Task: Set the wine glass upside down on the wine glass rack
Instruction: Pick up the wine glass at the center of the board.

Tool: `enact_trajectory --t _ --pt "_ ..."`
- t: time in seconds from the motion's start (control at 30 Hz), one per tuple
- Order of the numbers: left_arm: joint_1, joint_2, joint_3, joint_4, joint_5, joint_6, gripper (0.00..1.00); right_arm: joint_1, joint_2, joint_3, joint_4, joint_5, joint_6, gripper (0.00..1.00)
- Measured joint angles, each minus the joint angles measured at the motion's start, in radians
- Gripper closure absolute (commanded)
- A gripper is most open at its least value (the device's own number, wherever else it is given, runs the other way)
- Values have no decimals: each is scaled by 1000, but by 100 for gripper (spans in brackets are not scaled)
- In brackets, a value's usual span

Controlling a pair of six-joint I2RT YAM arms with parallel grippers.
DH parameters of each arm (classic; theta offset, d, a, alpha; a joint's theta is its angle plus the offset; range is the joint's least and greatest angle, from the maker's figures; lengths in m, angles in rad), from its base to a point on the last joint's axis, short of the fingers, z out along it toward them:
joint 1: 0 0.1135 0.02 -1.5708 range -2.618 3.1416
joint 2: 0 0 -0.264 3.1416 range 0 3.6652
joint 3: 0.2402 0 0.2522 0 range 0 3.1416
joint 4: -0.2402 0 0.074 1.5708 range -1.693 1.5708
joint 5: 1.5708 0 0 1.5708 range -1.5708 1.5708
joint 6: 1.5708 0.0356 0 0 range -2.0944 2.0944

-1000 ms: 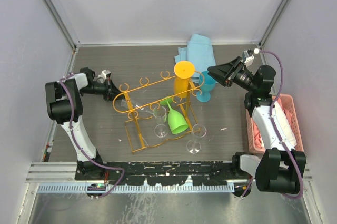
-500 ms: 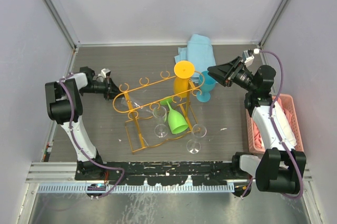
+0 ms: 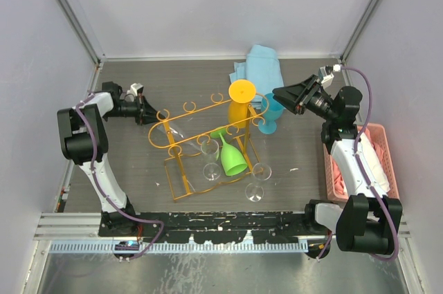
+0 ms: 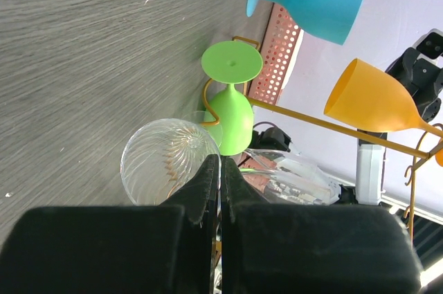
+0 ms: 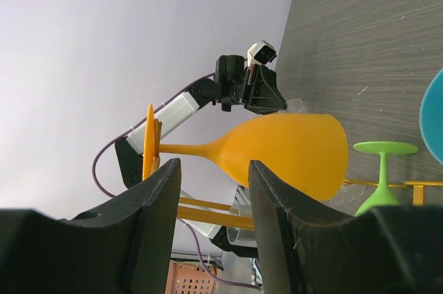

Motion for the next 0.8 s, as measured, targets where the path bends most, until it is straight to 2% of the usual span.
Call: enact_trajectory --t 0.8 --pt "-2 61 -28 -16 -11 55 95 0 0 -5 2 0 0 50"
